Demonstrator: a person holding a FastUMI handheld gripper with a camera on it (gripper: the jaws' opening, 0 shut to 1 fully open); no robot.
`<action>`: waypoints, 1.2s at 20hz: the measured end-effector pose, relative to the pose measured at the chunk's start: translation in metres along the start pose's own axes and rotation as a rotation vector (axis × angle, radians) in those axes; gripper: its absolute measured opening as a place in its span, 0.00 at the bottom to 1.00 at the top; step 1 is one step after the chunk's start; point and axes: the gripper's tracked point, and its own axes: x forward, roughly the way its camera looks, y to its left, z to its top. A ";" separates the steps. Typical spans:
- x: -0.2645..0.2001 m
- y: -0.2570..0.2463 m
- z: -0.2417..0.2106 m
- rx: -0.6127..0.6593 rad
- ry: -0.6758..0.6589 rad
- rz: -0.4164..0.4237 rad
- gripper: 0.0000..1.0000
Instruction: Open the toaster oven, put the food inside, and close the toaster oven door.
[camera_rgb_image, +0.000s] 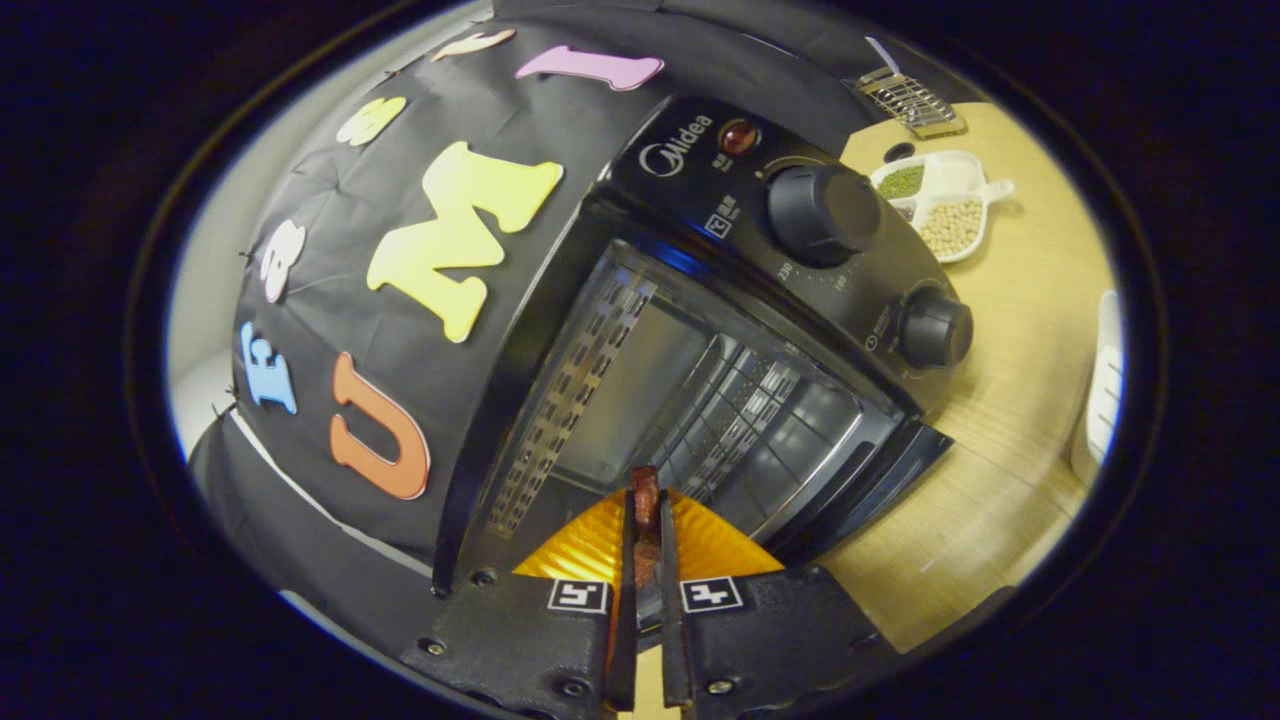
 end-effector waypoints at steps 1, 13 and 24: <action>0.000 0.000 -0.002 -0.017 0.000 -0.007 0.14; -0.029 -0.023 -0.011 -0.292 0.000 -0.200 0.56; -0.143 0.018 -0.046 -0.787 -0.052 -0.141 0.99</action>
